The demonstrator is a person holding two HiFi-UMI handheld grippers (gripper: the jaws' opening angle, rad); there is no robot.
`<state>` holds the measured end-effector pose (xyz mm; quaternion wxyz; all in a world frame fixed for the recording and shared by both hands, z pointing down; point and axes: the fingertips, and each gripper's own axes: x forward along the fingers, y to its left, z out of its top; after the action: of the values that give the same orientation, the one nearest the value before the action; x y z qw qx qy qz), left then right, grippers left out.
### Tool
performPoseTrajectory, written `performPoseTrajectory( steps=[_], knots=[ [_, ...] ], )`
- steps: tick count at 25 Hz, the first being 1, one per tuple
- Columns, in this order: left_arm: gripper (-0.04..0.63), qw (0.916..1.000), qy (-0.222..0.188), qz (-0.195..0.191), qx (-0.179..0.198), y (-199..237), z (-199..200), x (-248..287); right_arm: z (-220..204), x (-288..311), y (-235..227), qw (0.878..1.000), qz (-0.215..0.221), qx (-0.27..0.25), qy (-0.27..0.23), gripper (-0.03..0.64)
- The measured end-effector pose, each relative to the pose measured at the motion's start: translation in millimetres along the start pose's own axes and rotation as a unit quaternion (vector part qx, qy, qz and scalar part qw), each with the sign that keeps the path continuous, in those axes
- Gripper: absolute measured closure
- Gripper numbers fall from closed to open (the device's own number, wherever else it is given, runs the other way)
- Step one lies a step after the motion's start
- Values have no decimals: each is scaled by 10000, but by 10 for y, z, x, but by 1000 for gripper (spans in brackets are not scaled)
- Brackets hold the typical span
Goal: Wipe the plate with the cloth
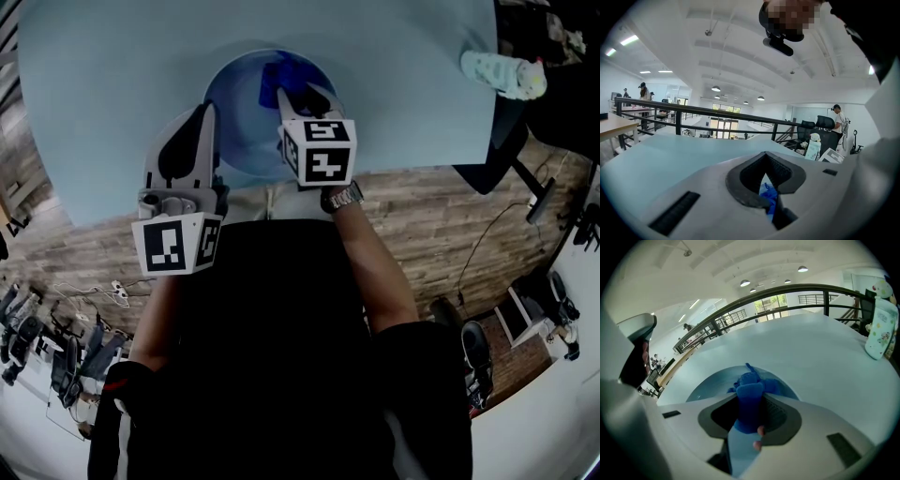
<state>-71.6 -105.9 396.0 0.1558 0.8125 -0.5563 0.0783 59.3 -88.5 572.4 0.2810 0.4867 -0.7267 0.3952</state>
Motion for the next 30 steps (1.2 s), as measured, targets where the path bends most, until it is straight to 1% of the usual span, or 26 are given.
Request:
performPoseTrajectory(
  steps=[5, 11, 19, 23, 30],
  knots=[
    [594, 10000, 11, -43, 16, -18, -19, -6, -9, -23, -72, 9999, -84, 109, -41, 499],
    [594, 10000, -10, -80, 30, -28, -13, -63, -42, -93, -112, 9994, -329, 126, 2, 499],
    [594, 9999, -44, -89, 56, 61, -13, -233, -100, -235, -69, 9984, -489, 269, -51, 499],
    [594, 9999, -63, -78, 61, 121, -22, -342, -151, -258, 110, 9988, -421, 241, -55, 499],
    [594, 9999, -95, -29, 72, 229, -39, -492, -230, -207, 566, 10000, -54, 15, -41, 499]
  ],
)
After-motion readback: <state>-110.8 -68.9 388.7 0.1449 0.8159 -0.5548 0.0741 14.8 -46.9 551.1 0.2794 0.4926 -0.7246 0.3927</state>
